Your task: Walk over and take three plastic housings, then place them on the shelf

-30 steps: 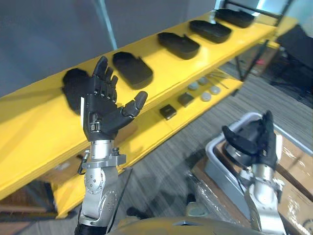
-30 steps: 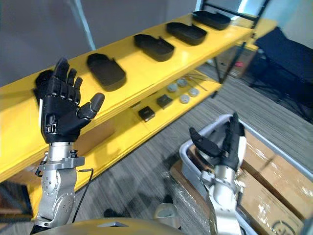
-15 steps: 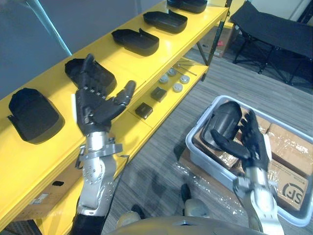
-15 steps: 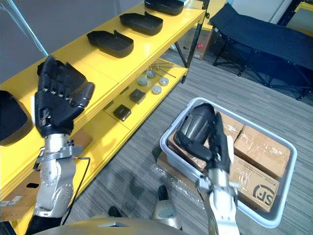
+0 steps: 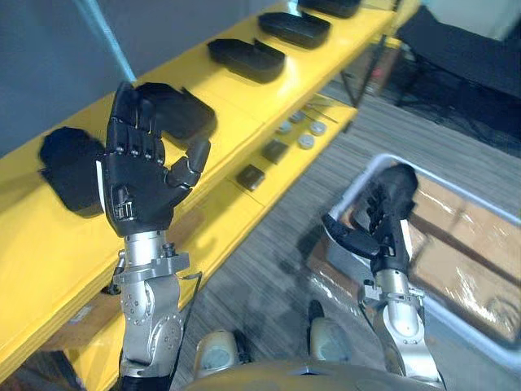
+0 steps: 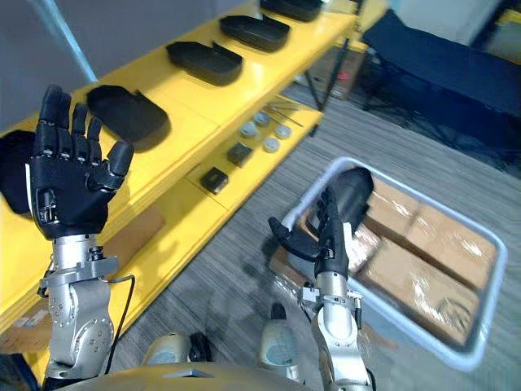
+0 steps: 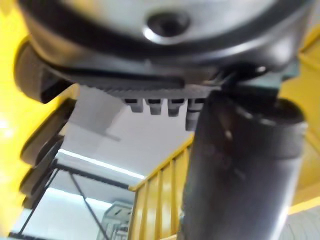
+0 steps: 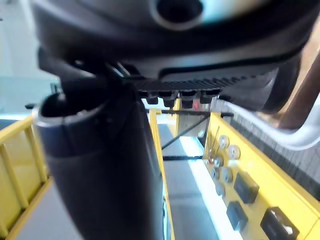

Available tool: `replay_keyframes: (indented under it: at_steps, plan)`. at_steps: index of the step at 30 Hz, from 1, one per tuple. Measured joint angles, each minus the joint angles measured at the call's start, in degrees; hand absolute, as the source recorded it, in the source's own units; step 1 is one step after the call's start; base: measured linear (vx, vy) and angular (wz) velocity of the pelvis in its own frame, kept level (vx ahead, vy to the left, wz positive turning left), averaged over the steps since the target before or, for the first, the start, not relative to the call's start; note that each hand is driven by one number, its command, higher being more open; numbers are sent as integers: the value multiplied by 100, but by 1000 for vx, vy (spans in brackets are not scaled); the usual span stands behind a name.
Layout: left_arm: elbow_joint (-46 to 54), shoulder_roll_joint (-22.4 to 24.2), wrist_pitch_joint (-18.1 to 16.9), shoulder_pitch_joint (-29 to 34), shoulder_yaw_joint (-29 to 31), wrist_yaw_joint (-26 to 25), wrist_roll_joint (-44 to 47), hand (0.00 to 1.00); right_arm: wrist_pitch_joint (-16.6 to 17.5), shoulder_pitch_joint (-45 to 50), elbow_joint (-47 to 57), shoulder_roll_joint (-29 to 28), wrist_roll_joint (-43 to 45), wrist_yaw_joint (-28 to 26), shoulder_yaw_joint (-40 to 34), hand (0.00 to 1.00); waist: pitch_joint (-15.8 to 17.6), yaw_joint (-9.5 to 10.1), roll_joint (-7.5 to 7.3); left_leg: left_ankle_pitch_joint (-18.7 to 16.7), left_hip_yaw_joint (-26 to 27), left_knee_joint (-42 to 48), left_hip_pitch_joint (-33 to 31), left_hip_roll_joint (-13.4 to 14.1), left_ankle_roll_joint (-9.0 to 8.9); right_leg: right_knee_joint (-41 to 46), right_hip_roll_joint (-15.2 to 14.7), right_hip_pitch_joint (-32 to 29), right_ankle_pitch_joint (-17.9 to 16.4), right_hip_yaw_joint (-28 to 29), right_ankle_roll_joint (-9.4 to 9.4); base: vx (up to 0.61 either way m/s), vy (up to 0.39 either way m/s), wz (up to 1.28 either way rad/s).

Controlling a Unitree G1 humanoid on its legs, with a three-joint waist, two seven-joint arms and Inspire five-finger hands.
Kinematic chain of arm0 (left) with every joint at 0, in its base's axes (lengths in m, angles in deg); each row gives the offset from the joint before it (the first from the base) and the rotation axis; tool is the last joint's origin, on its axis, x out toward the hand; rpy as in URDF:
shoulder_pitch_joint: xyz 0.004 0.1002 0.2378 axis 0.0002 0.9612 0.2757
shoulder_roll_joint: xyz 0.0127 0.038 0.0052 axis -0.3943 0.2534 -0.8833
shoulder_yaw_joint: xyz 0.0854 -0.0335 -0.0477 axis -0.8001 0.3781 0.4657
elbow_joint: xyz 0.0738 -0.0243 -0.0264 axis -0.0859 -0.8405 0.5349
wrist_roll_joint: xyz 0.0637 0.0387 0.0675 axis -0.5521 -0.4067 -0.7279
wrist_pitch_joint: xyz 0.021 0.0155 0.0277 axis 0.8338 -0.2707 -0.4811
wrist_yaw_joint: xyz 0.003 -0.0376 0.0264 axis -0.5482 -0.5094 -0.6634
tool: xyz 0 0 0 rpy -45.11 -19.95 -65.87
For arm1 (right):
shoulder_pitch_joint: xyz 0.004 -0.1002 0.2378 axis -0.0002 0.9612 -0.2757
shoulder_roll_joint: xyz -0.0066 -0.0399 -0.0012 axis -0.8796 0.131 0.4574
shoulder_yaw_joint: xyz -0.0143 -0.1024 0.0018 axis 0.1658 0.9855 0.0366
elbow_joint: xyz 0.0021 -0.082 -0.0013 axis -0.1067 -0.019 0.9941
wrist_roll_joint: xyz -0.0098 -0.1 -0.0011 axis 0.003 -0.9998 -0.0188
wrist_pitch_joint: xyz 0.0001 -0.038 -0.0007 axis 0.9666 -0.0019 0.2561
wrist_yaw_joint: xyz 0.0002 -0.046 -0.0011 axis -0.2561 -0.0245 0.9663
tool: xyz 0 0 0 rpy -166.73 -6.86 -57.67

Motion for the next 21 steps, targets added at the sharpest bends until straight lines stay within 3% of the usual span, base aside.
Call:
replay_keyframes:
  at_steps: [1,4,6,8,10,11,12,13,14,16,20,21]
  plan:
    - [-43,-8,4,22,-6,6,10,100,57,-74,-11,30,0,2,87,100,0,-3,-8,182,177,-206,-7,-4,64,582,-127,104,-370,-440,-11,-221,101,-80]
    - [-45,25,2,128,8,223,259,100,303,-378,-246,23,-8,168,512,100,-26,192,-71,530,672,-633,-22,4,97,720,-533,880,-905,-1018,31,-188,19,-86]
    - [-62,62,3,188,-20,346,314,100,314,-485,-355,18,-18,245,776,100,-34,318,-84,656,842,-751,-50,25,37,579,-803,1320,-917,-1105,27,-181,-113,-70]
    - [-77,94,3,327,-222,523,543,100,295,-484,-362,11,-18,241,1076,100,-47,406,-81,794,1031,-662,-267,225,-138,49,-1155,1746,-846,-1111,141,-193,-256,-71]
    - [-195,71,4,367,-371,523,559,100,224,-457,-362,10,-16,144,1150,100,-50,403,-87,885,1150,-379,-425,519,-168,-496,-1233,1827,-666,-1121,423,-183,-344,-59]
    - [-349,15,4,361,-423,522,566,100,151,-421,-364,12,-15,30,1178,100,-64,382,-140,973,1212,-74,-519,807,-263,-863,-1153,1862,-533,-1154,985,-230,-533,-71]
    - [-524,24,9,395,-499,517,630,100,65,-381,-364,74,-14,-68,1181,100,-101,380,-115,1116,1194,64,-551,1083,-344,-1131,-842,1938,-733,-1241,1262,-189,-454,-77]
    - [-583,57,10,450,-555,483,638,100,32,-367,-364,103,-15,-143,1174,100,-141,368,-59,1212,1153,25,-554,1229,-412,-1287,-653,1946,-771,-1235,1209,-117,-332,-70]
    - [-623,128,29,581,-688,422,639,100,25,-310,-356,240,-15,-234,1131,100,-196,216,36,1452,982,-172,-577,1429,-449,-1519,-321,1968,-776,-1227,1111,-130,-307,-48]
    - [-614,173,50,741,-926,417,669,100,-33,-147,-351,440,-4,-283,961,100,-246,70,108,1806,466,-572,-521,1539,-440,-1527,18,1880,-772,-1158,858,-139,-319,-41]
    - [-625,172,51,800,-1066,468,731,100,-98,-79,-352,643,18,-276,642,100,-248,74,97,1866,-315,-598,-499,1315,-465,-1545,79,1703,-738,-874,687,-44,-75,-41]
    - [-625,171,50,806,-1124,518,727,100,-144,-89,-353,731,90,-275,616,100,-250,111,78,1667,-661,-645,-500,1089,-669,-1576,11,1693,-670,-819,703,1,49,-9]
